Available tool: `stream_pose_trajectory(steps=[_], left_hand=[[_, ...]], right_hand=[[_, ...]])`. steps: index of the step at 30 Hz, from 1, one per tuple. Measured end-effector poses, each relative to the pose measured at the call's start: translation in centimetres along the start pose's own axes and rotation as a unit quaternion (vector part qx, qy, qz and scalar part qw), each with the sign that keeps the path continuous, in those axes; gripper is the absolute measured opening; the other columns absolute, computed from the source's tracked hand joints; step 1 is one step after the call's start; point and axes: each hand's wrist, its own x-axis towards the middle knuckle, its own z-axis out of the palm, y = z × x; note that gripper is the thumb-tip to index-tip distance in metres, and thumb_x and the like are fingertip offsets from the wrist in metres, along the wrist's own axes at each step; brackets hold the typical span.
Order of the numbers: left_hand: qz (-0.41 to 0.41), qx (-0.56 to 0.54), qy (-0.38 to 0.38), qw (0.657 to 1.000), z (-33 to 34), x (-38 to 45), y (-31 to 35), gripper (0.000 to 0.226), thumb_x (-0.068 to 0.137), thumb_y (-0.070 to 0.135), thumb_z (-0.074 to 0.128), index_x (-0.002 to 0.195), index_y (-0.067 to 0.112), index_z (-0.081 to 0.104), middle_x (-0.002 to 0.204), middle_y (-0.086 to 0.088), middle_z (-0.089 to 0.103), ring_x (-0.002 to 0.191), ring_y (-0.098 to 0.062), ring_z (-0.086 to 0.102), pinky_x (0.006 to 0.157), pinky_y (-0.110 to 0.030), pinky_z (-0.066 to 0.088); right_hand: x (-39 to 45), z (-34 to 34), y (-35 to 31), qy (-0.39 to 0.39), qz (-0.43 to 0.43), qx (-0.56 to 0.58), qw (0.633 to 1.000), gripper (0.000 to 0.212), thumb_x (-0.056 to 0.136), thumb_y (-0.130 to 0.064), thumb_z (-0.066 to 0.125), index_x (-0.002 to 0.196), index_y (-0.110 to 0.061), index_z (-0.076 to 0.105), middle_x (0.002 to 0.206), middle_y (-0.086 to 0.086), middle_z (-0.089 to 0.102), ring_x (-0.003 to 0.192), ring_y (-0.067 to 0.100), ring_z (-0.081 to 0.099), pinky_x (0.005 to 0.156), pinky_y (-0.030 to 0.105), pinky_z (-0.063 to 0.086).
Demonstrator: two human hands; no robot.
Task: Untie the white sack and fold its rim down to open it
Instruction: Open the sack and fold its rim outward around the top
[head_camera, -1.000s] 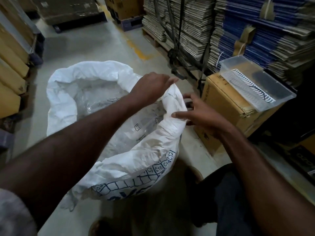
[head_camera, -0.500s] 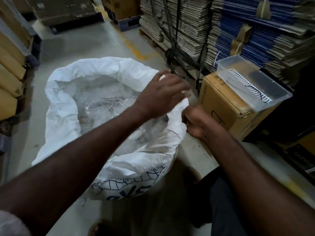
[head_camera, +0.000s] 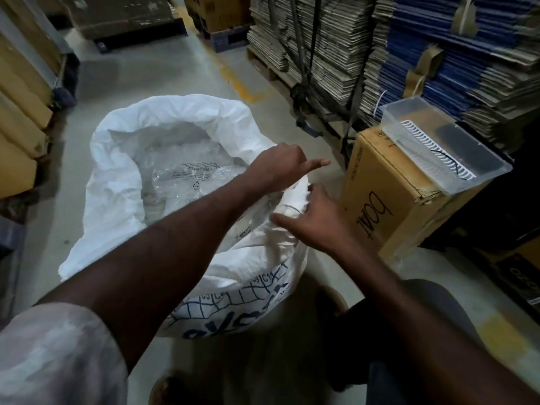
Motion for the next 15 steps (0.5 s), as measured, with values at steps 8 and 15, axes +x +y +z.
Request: stream_pose_trajectory(steps=[8,15], left_hand=[[0.061,-0.022,0.008,0.998,-0.1,0.3,0.6,0.078,0.109,0.063,0.048,0.054,0.008,0.041,0.047,-0.008,0.045,0.044,-0.026,0.043,0.052,-0.039,0.036],[0.105,-0.108,0.171,0.974,0.9,0.5,-0.8,0.027,0.108,0.029,0.062,0.095,0.008,0.074,0.087,-0.006,0.074,0.084,-0.024,0.067,0.081,-0.048,0.054]], right_hand=[[1.3,0.4,-1.1,-0.041,0.107,0.157,0.981,0.042,0.076,0.002,0.060,0.116,-0.008,0.055,0.099,0.009,0.063,0.081,0.022,0.061,0.054,0.028,0.047],[1.3,1.6,-0.7,-0.073,0.177,0.366,0.911,0.081,0.032,0.020,0.036,0.108,0.014,0.064,0.092,0.018,0.052,0.080,0.034,0.044,0.056,0.035,0.025]])
